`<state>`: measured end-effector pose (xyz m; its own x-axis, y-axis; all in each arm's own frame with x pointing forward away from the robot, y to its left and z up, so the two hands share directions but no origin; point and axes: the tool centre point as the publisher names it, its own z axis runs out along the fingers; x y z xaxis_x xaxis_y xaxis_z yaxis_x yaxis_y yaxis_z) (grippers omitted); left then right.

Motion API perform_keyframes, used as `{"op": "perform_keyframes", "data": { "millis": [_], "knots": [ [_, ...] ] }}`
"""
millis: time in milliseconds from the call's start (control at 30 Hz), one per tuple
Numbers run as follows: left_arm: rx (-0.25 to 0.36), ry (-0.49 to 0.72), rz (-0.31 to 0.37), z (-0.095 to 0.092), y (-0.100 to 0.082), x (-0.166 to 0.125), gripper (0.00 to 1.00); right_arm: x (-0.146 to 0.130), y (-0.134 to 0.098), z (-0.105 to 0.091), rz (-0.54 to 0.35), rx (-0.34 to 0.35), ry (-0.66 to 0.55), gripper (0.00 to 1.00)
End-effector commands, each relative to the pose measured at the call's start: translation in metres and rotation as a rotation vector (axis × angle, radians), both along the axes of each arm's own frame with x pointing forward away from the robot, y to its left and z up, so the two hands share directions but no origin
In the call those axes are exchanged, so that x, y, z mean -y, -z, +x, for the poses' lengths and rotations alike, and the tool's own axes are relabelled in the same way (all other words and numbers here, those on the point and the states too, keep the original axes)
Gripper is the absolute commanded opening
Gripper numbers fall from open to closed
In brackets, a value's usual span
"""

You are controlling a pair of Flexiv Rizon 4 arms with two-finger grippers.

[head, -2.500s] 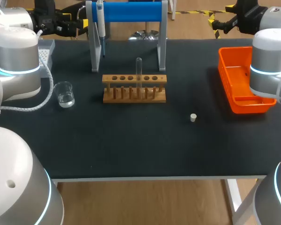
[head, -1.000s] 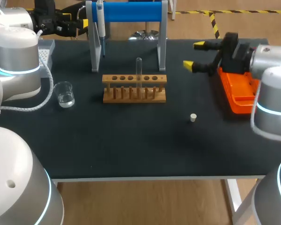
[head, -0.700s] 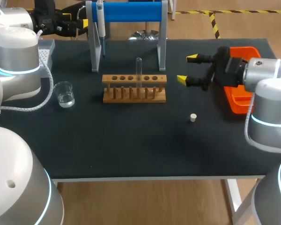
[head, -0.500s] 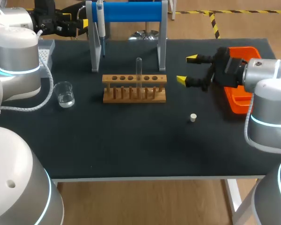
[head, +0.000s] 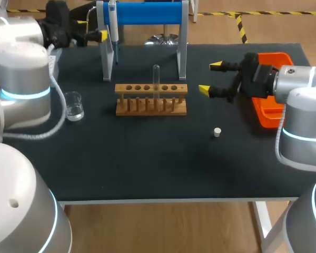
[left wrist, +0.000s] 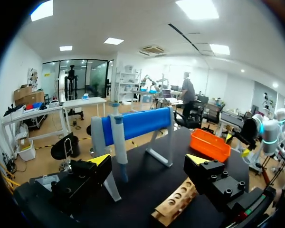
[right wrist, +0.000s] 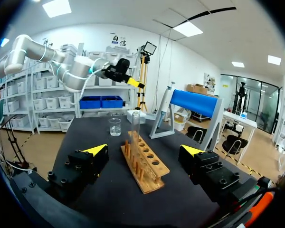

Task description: Invert the test tube, pick up the pipette, mount the tip to pipette, aspirate from beaker and dispense into the tube, eject the tip, return the pipette, and cap with the stopper.

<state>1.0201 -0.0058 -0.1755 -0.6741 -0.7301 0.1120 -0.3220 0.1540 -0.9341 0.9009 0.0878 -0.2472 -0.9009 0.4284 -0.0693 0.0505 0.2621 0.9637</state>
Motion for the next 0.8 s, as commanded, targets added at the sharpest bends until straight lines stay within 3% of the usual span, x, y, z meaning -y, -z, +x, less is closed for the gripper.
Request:
{"op": "perform_keyframes", "data": {
  "millis": [33,200,400,800],
  "knots": [
    [0.066,-0.024,-0.027,-0.067,-0.002,0.014,1.0,0.0,0.0,-0.001,-0.001,0.001,0.002,1.0],
    [0.085,0.009,-0.014,-0.107,0.005,0.035,1.0,0.0,0.0,-0.001,-0.001,0.001,0.002,1.0],
    [0.09,0.023,-0.02,-0.138,0.019,0.053,1.0,0.0,0.0,-0.001,-0.001,0.001,0.002,1.0],
    [0.109,0.017,-0.009,-0.146,0.021,0.056,1.0,0.0,0.0,-0.001,-0.001,0.001,0.002,1.0]
  ]
}}
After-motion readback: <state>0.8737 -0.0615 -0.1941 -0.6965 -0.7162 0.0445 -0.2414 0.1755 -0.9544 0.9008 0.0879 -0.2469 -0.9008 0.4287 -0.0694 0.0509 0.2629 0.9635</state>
